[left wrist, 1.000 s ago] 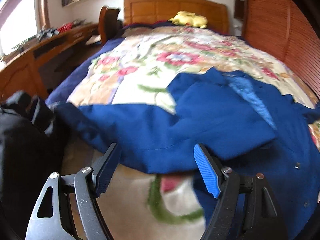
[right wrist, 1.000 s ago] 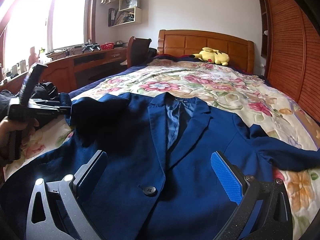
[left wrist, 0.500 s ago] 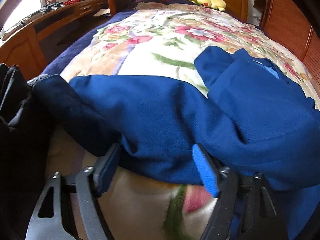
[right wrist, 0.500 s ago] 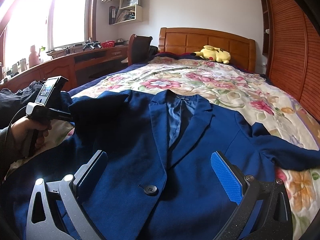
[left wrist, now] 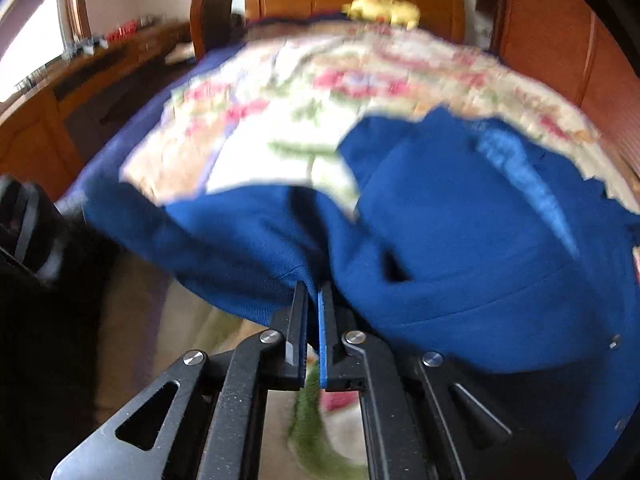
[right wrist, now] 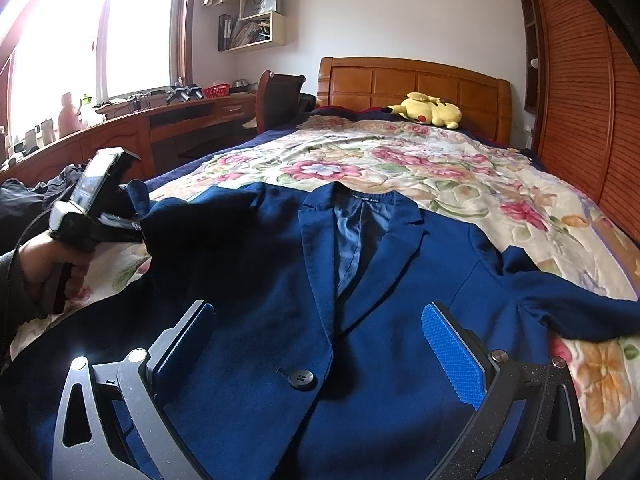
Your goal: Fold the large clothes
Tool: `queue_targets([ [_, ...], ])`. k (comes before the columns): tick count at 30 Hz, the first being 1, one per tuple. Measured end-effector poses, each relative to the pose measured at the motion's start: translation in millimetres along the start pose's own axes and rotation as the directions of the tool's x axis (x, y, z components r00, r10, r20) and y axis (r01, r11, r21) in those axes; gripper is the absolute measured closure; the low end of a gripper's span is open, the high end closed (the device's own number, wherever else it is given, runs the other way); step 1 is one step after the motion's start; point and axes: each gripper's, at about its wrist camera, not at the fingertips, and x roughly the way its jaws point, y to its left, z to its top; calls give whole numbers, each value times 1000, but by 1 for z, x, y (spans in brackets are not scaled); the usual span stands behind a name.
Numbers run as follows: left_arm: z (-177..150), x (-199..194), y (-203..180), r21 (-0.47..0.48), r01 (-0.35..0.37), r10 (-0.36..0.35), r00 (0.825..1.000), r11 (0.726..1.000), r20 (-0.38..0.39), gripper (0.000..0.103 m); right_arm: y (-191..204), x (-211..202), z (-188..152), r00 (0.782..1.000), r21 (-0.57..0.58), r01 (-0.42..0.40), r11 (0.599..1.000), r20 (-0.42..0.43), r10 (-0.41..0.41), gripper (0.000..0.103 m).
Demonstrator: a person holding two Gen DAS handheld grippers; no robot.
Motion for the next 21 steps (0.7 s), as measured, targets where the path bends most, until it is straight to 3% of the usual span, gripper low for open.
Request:
queue_targets([
  [4, 15, -39, -23, 43, -1, -4, 994, 999, 111, 99, -3, -4, 1, 1000, 5, 1, 1000, 10, -1, 0],
  [10, 29, -82, -79, 147, 74, -102, 976, 986, 193, 99, -18, -15, 3, 999, 37, 11, 999, 34, -12, 0],
  [14, 29, -92, -116, 207, 133, -174, 965, 969, 197, 99, -29, -22, 1, 999, 60, 23, 998, 43, -25, 0],
  [17, 24, -89, -140, 251, 201, -244, 958, 947, 152, 99, -34, -24, 0, 999, 77, 29, 997, 41, -32, 0],
  [21, 13, -85, -154, 253, 216, -253, 959, 943, 126, 99, -36, -26, -1, 999, 90, 32, 995, 39, -36, 0],
])
